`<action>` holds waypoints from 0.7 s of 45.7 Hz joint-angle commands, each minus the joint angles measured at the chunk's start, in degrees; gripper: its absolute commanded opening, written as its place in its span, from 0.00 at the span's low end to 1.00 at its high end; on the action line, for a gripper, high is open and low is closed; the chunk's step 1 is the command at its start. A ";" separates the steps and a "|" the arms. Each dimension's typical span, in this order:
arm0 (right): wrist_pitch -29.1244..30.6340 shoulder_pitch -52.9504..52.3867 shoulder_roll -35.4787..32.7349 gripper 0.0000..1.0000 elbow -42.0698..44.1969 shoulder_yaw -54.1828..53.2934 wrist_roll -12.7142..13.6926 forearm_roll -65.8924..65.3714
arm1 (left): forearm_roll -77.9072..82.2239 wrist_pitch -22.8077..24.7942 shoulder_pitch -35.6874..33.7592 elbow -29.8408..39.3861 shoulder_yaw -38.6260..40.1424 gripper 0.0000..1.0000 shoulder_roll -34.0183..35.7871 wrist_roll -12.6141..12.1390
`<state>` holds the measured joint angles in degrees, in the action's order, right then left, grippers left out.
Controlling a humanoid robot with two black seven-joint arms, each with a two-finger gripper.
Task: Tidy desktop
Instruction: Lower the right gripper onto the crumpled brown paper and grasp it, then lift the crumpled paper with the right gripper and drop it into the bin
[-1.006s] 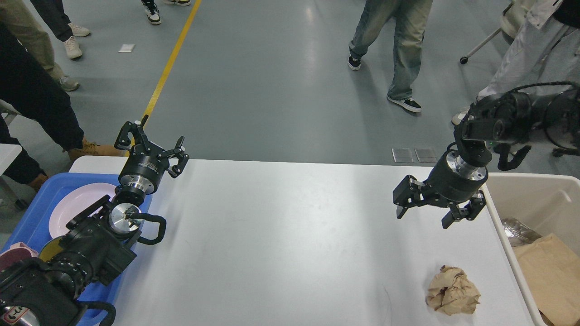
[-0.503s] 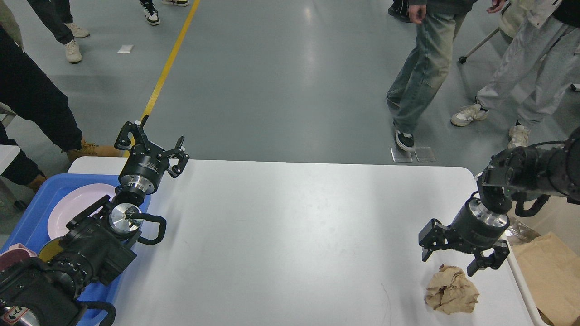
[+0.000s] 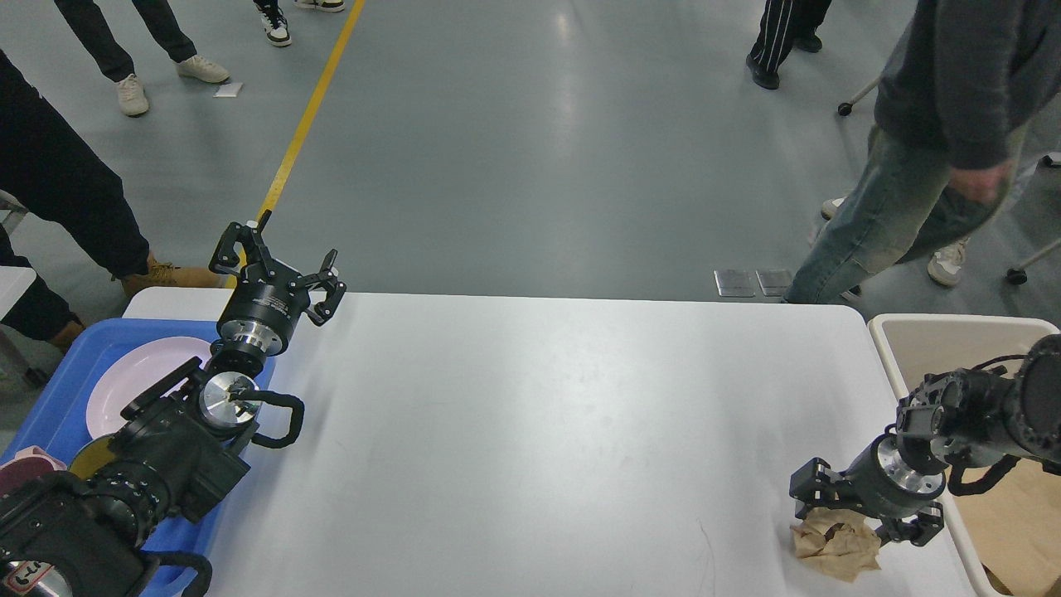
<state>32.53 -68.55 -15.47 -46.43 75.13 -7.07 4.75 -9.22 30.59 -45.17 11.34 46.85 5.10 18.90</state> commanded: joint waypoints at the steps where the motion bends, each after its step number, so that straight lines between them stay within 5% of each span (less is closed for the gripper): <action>1: -2.90 0.43 -0.09 0.79 -0.33 -0.16 0.21 0.09 | -0.01 0.00 -0.01 0.00 0.00 0.97 0.00 0.00; 7: -8.00 0.35 -1.32 0.62 -1.73 -0.25 0.21 0.09 | -0.01 0.00 -0.01 0.00 0.00 0.97 0.00 0.00; 10: -7.48 -0.18 -2.20 0.00 -3.31 0.10 0.21 0.00 | -0.01 0.00 -0.01 0.00 0.00 0.97 0.00 0.00; 21: -5.55 -3.87 -4.48 0.00 -4.98 -0.68 -0.05 0.00 | -0.01 0.00 0.08 0.00 0.00 0.97 0.00 0.00; 32: -0.99 -19.59 -12.21 0.00 -11.66 -1.30 -0.05 -0.18 | -0.01 0.00 -0.01 0.00 0.00 0.97 0.00 0.00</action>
<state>28.17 -80.03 -23.80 -55.79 74.04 -7.11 4.61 -9.22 30.59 -45.17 11.34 46.85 5.10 18.90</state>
